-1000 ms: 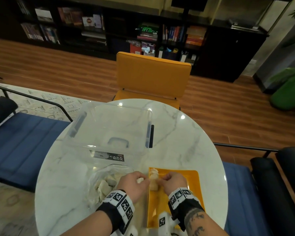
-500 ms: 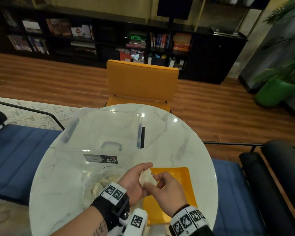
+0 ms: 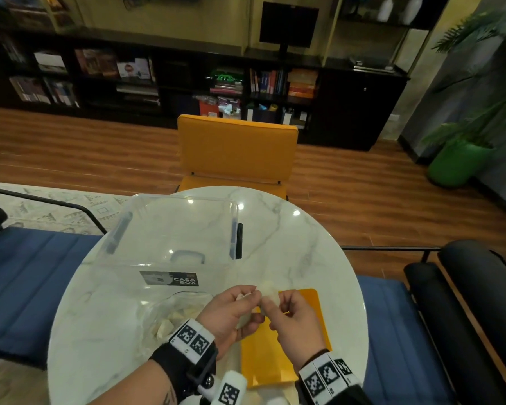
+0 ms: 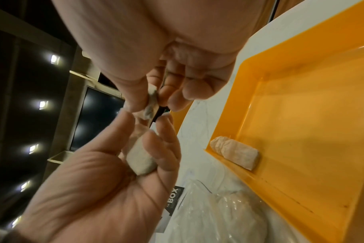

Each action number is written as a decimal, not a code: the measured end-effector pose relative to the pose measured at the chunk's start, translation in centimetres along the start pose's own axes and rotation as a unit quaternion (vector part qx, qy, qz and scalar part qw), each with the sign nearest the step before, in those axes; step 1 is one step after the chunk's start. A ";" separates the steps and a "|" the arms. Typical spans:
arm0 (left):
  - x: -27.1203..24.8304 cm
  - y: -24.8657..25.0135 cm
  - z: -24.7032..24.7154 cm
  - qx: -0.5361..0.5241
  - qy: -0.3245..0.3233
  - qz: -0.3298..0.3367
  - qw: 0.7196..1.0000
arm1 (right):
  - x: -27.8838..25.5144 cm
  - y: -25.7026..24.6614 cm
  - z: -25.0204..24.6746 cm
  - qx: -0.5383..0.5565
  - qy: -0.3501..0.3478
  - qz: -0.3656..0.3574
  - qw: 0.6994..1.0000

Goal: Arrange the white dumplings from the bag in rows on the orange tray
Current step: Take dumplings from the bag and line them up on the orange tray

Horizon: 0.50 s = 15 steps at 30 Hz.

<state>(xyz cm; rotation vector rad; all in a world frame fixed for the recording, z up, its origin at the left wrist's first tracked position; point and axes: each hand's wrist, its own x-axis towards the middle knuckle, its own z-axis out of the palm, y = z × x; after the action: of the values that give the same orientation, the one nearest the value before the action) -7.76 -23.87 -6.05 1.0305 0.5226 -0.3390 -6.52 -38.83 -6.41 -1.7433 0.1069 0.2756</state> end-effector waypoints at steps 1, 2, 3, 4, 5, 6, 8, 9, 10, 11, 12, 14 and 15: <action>0.0 -0.1 0.2 0.034 0.016 0.015 0.999 | -0.1 0.2 0.0 -0.008 -0.004 -0.002 1.000; 0.0 -0.1 0.3 0.067 0.029 0.032 0.997 | -0.2 0.4 -0.1 -0.017 -0.009 -0.006 1.000; 0.0 -0.1 0.4 0.096 0.040 0.049 0.993 | -0.3 0.4 -0.2 -0.025 -0.014 -0.011 1.000; 0.1 -0.1 0.2 0.121 0.048 0.070 0.989 | -0.3 0.4 -0.3 -0.035 -0.014 -0.011 0.999; 0.1 -0.1 0.0 0.152 0.055 0.091 0.983 | -0.3 0.3 -0.4 -0.044 -0.010 -0.010 0.999; 0.2 -0.2 -0.3 0.191 0.059 0.115 0.973 | -0.2 0.3 -0.6 -0.052 -0.008 -0.014 0.999; 0.3 -0.4 -0.9 0.285 0.049 0.152 0.945 | 0.3 0.2 -0.8 -0.072 -0.023 -0.038 0.996; 0.3 -0.4 -1.1 0.323 0.041 0.164 0.931 | 0.5 0.1 -0.9 -0.083 -0.037 -0.048 0.995; 0.3 -0.5 -1.2 0.350 0.031 0.172 0.920 | 0.7 0.1 -0.8 -0.093 -0.048 -0.051 0.993; 0.3 -0.6 -1.4 0.362 0.021 0.174 0.916 | 0.9 0.1 -0.8 -0.100 -0.055 -0.046 0.992; 0.3 -0.8 -1.5 0.363 0.009 0.170 0.916 | 1.0 0.3 -0.8 -0.102 -0.055 -0.041 0.992; 0.6 -1.5 -2.0 0.388 0.008 0.169 0.906 | 1.3 1.0 -0.8 -0.094 -0.053 -0.031 0.994; 0.9 -2.0 -2.4 0.420 0.019 0.167 0.892 | 1.4 1.3 -0.8 -0.095 -0.057 -0.030 0.993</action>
<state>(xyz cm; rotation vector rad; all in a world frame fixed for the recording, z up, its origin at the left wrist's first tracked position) -8.61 -22.73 -8.98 1.9435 0.2054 -0.2317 -5.39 -39.74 -7.80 -1.9123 -0.0567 0.3506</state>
